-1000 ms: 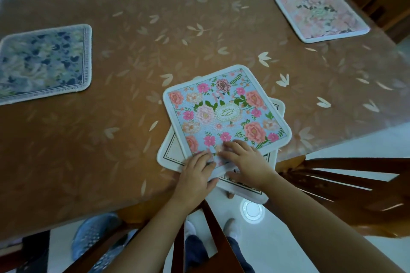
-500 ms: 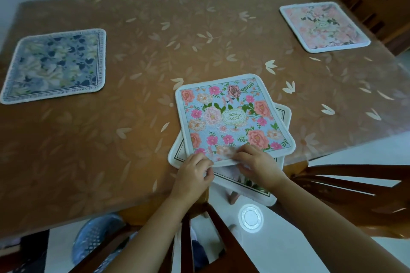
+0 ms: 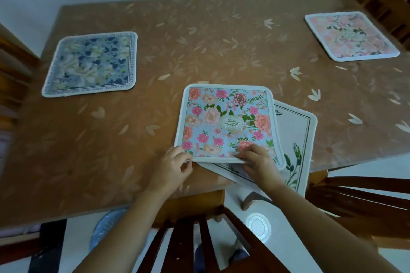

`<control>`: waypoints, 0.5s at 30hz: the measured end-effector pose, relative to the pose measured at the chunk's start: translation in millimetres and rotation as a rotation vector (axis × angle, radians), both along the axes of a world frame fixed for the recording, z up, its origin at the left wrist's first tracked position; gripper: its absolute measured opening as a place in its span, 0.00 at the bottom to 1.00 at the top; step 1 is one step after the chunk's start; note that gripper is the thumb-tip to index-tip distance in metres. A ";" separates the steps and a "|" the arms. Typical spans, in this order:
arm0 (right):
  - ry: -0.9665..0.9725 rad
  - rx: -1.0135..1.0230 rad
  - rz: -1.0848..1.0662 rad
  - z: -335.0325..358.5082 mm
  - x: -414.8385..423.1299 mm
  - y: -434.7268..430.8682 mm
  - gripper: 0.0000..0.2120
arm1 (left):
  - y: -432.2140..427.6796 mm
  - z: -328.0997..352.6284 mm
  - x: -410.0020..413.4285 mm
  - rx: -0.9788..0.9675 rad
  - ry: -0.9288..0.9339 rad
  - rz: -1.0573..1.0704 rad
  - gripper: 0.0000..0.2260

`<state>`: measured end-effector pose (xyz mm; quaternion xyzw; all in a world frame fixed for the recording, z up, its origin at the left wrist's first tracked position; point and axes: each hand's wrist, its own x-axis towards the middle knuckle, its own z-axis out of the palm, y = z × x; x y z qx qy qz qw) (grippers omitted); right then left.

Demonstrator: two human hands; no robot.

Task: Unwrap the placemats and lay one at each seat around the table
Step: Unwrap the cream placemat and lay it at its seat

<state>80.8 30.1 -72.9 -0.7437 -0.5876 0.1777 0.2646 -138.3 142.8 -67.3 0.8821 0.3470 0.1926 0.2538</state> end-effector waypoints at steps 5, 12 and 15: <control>0.024 -0.009 0.110 -8.8 -37.0 30.4 0.09 | 6.4 -1.0 -46.7 0.001 0.044 0.119 0.05; 0.066 0.005 0.223 -14.6 -94.1 65.8 0.09 | 14.0 -8.9 -110.2 -0.083 0.087 0.290 0.06; 0.101 0.009 0.277 -18.1 -120.8 76.6 0.09 | 14.0 -15.1 -140.4 -0.097 0.119 0.379 0.07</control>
